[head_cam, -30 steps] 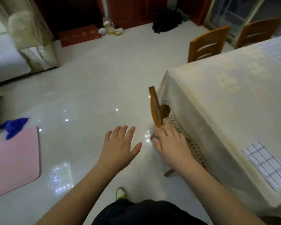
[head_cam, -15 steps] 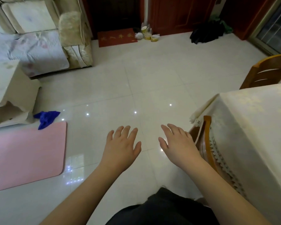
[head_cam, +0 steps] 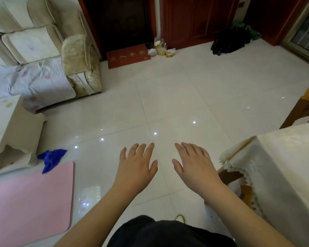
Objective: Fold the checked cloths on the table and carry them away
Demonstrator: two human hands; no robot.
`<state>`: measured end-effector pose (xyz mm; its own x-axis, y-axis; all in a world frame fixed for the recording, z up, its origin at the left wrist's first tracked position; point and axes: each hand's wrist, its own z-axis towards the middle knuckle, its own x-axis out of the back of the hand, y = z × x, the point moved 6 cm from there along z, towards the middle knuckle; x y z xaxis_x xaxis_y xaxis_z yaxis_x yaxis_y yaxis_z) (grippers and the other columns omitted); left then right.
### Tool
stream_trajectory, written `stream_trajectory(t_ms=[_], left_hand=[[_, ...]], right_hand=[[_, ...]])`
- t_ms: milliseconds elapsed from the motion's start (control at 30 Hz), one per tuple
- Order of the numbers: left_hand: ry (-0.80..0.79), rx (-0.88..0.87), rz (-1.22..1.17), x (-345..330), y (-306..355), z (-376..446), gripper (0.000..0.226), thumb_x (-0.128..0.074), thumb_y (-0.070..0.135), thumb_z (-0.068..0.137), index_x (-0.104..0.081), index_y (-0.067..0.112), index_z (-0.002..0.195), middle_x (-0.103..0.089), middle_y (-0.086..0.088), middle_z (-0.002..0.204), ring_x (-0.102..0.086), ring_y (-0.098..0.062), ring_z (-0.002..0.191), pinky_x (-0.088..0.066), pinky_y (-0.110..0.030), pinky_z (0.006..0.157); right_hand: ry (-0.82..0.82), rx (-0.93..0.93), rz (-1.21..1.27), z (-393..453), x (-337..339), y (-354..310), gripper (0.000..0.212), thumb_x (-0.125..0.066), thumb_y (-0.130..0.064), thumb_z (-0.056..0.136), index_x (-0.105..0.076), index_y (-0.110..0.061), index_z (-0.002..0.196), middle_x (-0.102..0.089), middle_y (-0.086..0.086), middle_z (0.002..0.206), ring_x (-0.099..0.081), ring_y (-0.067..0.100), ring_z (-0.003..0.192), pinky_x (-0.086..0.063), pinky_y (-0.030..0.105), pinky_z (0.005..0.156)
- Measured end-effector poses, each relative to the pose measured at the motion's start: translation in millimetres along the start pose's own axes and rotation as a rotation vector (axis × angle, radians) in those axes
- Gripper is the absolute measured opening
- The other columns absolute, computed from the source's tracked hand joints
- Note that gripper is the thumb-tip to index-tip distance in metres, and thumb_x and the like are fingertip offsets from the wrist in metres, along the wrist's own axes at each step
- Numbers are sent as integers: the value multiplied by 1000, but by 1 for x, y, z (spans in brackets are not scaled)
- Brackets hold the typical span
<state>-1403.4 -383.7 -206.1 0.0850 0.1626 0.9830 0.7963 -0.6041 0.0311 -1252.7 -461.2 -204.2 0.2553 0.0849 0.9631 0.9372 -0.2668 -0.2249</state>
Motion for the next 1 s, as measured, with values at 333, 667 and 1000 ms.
stream_trajectory(t_ms=[333,667,1000], left_hand=[[25,-81,-66,1,-20,143,71,-11,54,91,-40,22,147,-56,-1,140,-49,-24,132,-32,-52,111],[-26,-288,-74,41,-42,307,60,-19,51,101,-11,27,156,-30,7,158,-23,-15,147,-9,-47,121],[78,-501,-48,62,33,441,62,-24,50,93,-51,18,139,-62,2,132,-54,-23,127,-37,-51,108]], right_hand=[[66,-87,-112,129,15,25,61,-26,-47,92,-58,-14,133,-65,5,128,-57,27,124,-38,46,108],[78,-280,-149,268,53,49,61,-27,-46,92,-61,-13,129,-68,6,121,-59,29,121,-32,53,110],[58,-531,-114,322,79,152,59,-29,-47,91,-65,-14,124,-70,3,115,-62,26,117,-39,56,104]])
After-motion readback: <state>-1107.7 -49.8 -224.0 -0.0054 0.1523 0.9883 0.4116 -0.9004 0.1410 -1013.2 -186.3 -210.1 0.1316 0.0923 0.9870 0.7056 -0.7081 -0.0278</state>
